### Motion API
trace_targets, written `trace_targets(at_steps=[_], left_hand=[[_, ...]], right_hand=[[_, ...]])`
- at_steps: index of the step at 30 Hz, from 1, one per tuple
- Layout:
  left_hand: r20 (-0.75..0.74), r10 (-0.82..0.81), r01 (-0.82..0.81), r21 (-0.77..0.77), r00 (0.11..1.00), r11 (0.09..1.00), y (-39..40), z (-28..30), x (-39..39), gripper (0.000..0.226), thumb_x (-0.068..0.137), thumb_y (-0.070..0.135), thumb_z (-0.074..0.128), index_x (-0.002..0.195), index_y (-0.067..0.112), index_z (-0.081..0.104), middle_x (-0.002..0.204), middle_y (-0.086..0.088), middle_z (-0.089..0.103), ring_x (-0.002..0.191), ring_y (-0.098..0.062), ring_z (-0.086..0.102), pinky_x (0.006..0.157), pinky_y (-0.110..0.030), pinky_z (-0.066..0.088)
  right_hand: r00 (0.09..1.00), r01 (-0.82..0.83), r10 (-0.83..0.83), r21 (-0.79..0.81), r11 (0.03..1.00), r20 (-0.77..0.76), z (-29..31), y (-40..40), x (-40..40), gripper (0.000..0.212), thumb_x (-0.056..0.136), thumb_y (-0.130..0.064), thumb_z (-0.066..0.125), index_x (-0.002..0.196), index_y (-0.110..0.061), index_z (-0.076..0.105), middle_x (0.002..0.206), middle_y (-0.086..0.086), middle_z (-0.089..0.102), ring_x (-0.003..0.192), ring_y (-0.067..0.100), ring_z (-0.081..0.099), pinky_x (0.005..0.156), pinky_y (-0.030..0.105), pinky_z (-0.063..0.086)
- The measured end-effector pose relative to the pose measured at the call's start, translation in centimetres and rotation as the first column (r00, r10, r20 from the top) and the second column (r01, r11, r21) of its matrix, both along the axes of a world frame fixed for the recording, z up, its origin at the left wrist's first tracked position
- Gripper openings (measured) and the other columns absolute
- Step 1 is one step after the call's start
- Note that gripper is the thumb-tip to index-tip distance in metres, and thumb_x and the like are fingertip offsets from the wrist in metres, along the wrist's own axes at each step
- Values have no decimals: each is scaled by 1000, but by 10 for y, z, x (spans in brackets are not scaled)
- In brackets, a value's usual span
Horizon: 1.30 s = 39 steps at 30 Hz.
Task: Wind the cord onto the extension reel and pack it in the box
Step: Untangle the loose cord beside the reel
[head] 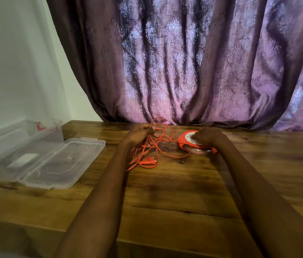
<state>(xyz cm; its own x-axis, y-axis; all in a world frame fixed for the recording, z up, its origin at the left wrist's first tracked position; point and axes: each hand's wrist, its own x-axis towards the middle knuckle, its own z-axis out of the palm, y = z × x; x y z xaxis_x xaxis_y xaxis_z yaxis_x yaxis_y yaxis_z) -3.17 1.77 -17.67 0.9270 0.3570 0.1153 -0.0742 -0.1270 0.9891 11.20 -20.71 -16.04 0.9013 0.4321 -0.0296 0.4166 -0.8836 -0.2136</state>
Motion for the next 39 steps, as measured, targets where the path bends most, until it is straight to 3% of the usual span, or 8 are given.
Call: trace_targets(at_steps=[7, 14, 19, 22, 25, 33, 37, 39], left_hand=[[66, 31, -40, 134, 997, 990, -1, -3, 6, 15, 101, 10, 51, 107, 1, 62, 75, -3, 72, 39, -7, 52, 39, -20, 46], [91, 8, -16, 98, 996, 995, -4, -1, 6, 14, 99, 9, 55, 98, 2, 67, 79, -13, 67, 66, -19, 57, 60, -26, 43], [84, -18, 18, 10, 996, 1000, -6, 1, 1, 14, 97, 11, 58, 90, 7, 70, 66, 1, 66, 59, -11, 57, 56, -22, 44], [45, 23, -30, 145, 999, 989, -1, 4, 2, 16, 96, 21, 61, 88, 9, 68, 69, -10, 45, 55, -14, 35, 51, -27, 23], [37, 32, -41, 248, 999, 968, 3, 4, 3, 27, 94, 31, 65, 77, 10, 67, 71, -13, 43, 55, -15, 33, 52, -30, 21], [96, -105, 82, 217, 990, 973, -8, -4, 10, 27, 89, -10, 60, 89, 16, 59, 73, -9, 59, 69, -20, 53, 61, -29, 41], [70, -153, 126, 303, 986, 945, -8, -5, 14, 33, 89, -8, 58, 95, 23, 69, 75, 12, 73, 65, -4, 60, 62, -18, 47], [73, -136, 105, 326, 988, 940, -4, -8, 17, 28, 89, -5, 61, 93, 21, 70, 79, 7, 72, 70, -9, 59, 65, -23, 46]], right_hand=[[968, -16, 0, 62, 998, 253, -3, 4, -10, 43, 94, -48, 52, 128, -25, 65, 136, 14, 60, 123, 33, 59, 97, 41, 48], [872, -476, 361, 402, 782, 330, -11, 53, -58, 33, 87, -41, 63, 118, -32, 70, 98, 4, 73, 92, 24, 69, 78, 36, 53], [877, -439, 267, 436, 786, 401, -22, 66, -50, 16, 92, -37, 63, 101, -29, 72, 96, 9, 70, 93, 30, 67, 75, 39, 52], [841, -445, 222, 398, 802, 493, -24, 64, -46, 19, 94, -40, 59, 102, -27, 69, 98, 6, 73, 96, 32, 67, 74, 39, 52], [809, -446, 176, 391, 805, 561, -22, 60, -44, 24, 95, -42, 56, 114, -32, 68, 98, 6, 75, 97, 31, 68, 74, 37, 50], [711, -502, 145, 352, 790, 689, -20, 47, -41, 26, 98, -40, 52, 121, -37, 64, 97, 16, 74, 91, 41, 67, 70, 43, 49], [685, -507, 146, 323, 799, 713, -18, 49, -44, 26, 99, -35, 53, 122, -35, 64, 93, 17, 73, 85, 42, 67, 65, 43, 47], [747, -523, 163, 419, 742, 645, -18, 50, -45, 26, 99, -27, 55, 122, -29, 67, 97, 13, 75, 88, 39, 68, 71, 43, 50]])
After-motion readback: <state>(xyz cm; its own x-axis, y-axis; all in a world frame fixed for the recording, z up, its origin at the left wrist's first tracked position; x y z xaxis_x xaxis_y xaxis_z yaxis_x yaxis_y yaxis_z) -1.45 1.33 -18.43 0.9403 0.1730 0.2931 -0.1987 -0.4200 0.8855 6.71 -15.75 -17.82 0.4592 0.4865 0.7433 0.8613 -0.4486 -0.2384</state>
